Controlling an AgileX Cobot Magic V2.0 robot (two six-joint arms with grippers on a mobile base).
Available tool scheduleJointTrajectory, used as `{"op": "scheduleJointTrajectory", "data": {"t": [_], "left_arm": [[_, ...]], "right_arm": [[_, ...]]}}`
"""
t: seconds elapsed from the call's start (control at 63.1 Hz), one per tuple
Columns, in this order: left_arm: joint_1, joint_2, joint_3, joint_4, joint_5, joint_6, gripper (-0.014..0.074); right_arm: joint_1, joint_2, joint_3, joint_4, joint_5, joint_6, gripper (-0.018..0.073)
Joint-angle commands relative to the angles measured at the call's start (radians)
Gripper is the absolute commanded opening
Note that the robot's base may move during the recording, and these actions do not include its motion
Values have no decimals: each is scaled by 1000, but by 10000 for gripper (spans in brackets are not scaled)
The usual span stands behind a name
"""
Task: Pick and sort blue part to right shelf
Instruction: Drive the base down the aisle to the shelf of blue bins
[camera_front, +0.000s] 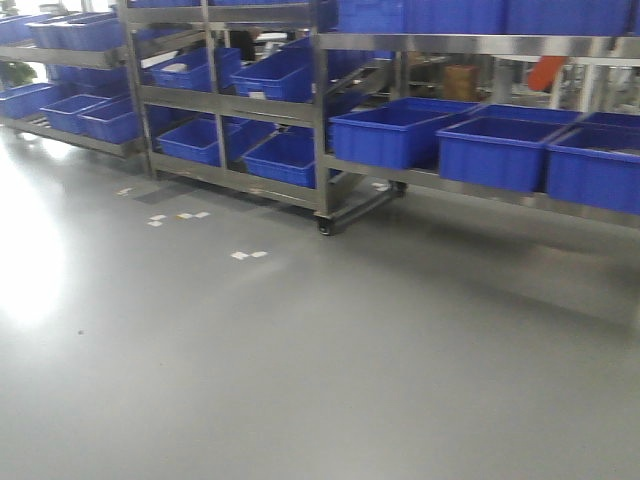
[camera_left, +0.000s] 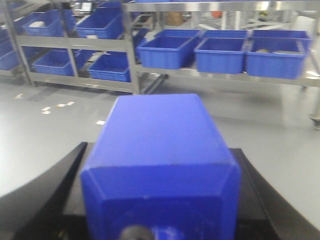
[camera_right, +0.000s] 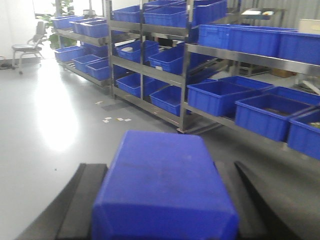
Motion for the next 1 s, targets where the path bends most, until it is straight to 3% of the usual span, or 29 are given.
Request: {"op": "scheduleJointTrajectory", "data": {"t": [0.0, 0.983], "left_arm": [[-2, 14, -29, 3, -88, -1, 251], [0, 14, -29, -5, -88, -1, 251]], "right_arm": [[-1, 7, -26, -18, -95, -8, 160], [0, 7, -26, -18, -95, -8, 160]]}}
